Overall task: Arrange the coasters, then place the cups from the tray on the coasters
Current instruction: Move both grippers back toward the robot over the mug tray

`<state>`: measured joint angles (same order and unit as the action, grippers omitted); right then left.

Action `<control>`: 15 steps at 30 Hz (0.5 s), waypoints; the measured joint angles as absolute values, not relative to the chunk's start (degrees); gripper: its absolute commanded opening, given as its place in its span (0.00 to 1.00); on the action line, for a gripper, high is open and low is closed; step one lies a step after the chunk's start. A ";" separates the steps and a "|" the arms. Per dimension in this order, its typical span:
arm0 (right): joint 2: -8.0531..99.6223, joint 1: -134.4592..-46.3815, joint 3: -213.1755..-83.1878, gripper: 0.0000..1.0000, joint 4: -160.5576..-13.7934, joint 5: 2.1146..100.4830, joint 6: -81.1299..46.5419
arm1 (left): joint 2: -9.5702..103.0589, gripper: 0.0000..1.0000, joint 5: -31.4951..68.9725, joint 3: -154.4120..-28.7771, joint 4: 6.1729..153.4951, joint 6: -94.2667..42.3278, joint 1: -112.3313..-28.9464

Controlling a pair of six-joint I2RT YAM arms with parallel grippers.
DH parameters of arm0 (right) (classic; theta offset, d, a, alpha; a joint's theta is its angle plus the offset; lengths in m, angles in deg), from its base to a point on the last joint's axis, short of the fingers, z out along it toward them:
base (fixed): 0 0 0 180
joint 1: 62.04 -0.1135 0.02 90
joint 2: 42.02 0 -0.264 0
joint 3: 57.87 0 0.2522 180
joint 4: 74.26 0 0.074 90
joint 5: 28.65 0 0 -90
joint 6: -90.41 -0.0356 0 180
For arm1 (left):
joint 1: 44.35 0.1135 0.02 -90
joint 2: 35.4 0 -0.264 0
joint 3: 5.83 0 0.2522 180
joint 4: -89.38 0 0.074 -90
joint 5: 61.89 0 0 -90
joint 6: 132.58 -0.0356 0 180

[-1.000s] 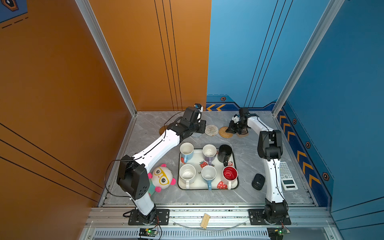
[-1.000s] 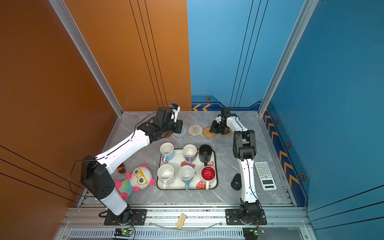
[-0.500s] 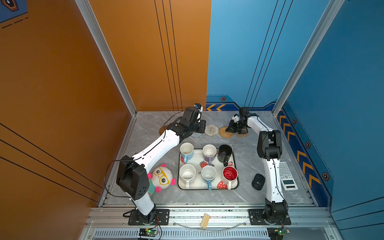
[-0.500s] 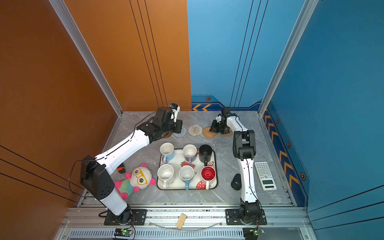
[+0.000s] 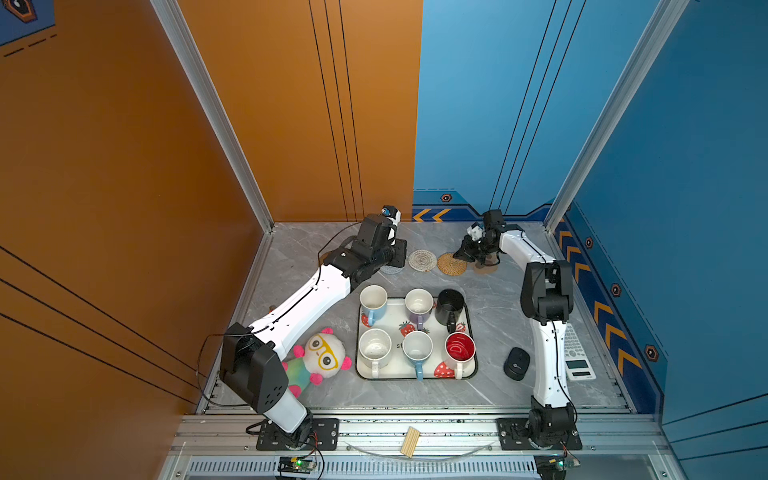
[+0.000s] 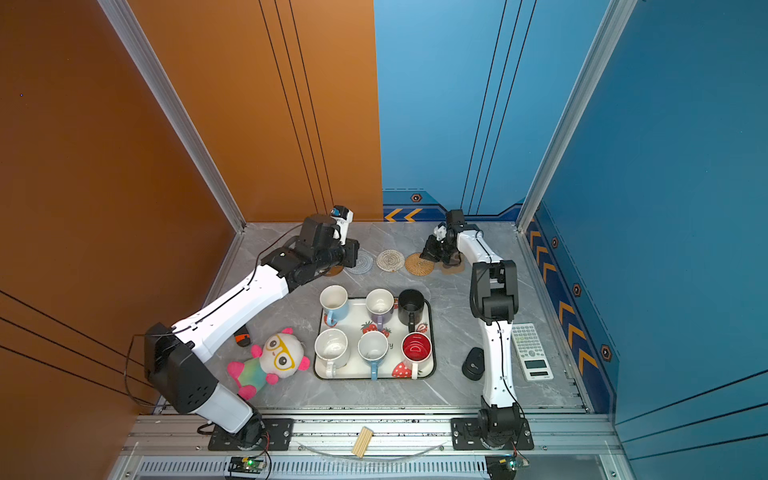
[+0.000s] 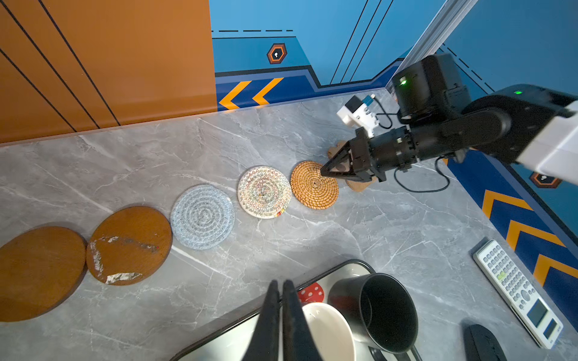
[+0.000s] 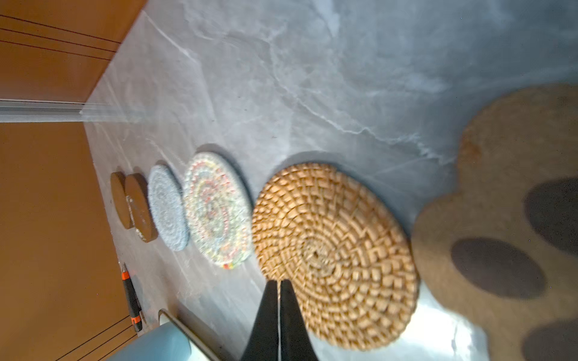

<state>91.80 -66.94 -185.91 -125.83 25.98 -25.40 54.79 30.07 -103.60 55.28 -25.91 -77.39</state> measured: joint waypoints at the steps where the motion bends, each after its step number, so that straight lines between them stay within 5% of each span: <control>1: 89.62 -66.94 -184.57 0.02 -125.19 26.00 -25.40 | 54.20 0.09 30.11 -103.08 55.30 -25.91 -77.39; 10: 68.61 -68.85 -166.17 0.10 -115.95 27.05 -26.97 | 47.32 0.13 31.20 -97.09 56.17 -25.87 -77.43; 15: 58.69 -72.26 -154.13 0.22 -110.61 30.09 -28.87 | 43.63 0.16 31.60 -94.12 57.20 -25.91 -77.58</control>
<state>58.69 -72.26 -154.13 -110.61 30.09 -28.87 43.63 31.60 -94.12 57.20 -25.91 -77.58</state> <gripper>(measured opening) 0.174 0.151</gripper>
